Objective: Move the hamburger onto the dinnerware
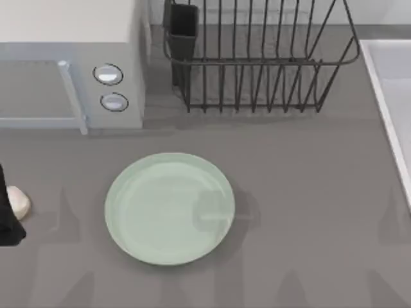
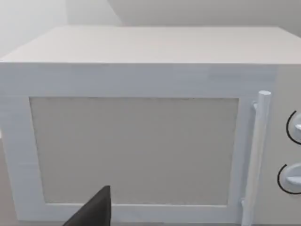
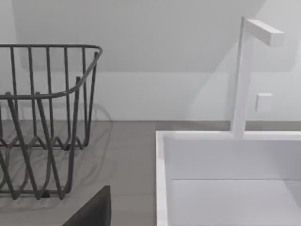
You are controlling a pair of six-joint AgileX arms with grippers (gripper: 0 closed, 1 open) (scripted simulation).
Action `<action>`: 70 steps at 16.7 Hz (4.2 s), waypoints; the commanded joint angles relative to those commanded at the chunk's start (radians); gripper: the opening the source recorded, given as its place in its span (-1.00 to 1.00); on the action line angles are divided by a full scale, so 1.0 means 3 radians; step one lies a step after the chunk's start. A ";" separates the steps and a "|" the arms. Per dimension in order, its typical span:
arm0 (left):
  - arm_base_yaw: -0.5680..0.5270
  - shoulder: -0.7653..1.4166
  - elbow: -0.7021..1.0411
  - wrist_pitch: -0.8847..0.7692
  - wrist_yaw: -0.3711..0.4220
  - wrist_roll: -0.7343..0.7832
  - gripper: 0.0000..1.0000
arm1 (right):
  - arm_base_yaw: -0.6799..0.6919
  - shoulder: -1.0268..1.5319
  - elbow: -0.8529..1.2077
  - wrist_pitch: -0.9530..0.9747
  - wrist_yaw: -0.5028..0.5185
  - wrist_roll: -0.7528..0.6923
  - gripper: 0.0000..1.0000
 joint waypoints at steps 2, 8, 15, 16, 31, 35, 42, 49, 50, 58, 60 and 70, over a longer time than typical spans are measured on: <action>0.0000 0.0001 0.0001 -0.0001 0.0000 0.0001 1.00 | 0.0000 0.0000 0.0000 0.0000 0.0000 0.0000 1.00; 0.0029 0.0740 0.0617 -0.0476 0.0008 0.0526 1.00 | 0.0000 0.0000 0.0000 0.0000 0.0000 0.0000 1.00; 0.0127 0.2996 0.2023 -0.1642 -0.0006 0.1775 1.00 | 0.0000 0.0000 0.0000 0.0000 0.0000 0.0000 1.00; 0.0140 0.3348 0.2232 -0.1823 -0.0007 0.1966 1.00 | 0.0000 0.0000 0.0000 0.0000 0.0000 0.0000 1.00; 0.0246 0.6024 0.4065 -0.3279 -0.0002 0.3561 1.00 | 0.0000 0.0000 0.0000 0.0000 0.0000 0.0000 1.00; 0.0232 0.6012 0.4047 -0.3263 -0.0003 0.3558 1.00 | 0.0000 0.0000 0.0000 0.0000 0.0000 0.0000 1.00; 0.0306 0.6224 0.3583 -0.2611 -0.0002 0.3622 1.00 | 0.0000 0.0000 0.0000 0.0000 0.0000 0.0000 1.00; 0.0253 0.6519 0.3535 -0.2253 0.0000 0.3575 1.00 | 0.0000 0.0000 0.0000 0.0000 0.0000 0.0000 1.00; 0.0253 0.6519 0.3535 -0.2253 0.0000 0.3575 1.00 | 0.0000 0.0000 0.0000 0.0000 0.0000 0.0000 1.00; 0.0253 0.6519 0.3535 -0.2253 0.0000 0.3575 -0.21 | 0.0000 0.0000 0.0000 0.0000 0.0000 0.0000 1.00; 0.0253 0.6519 0.3535 -0.2253 0.0000 0.3575 -0.51 | 0.0000 0.0000 0.0000 0.0000 0.0000 0.0000 1.00; 0.0253 0.6519 0.3535 -0.2253 0.0000 0.3575 -1.00 | 0.0000 0.0000 0.0000 0.0000 0.0000 0.0000 1.00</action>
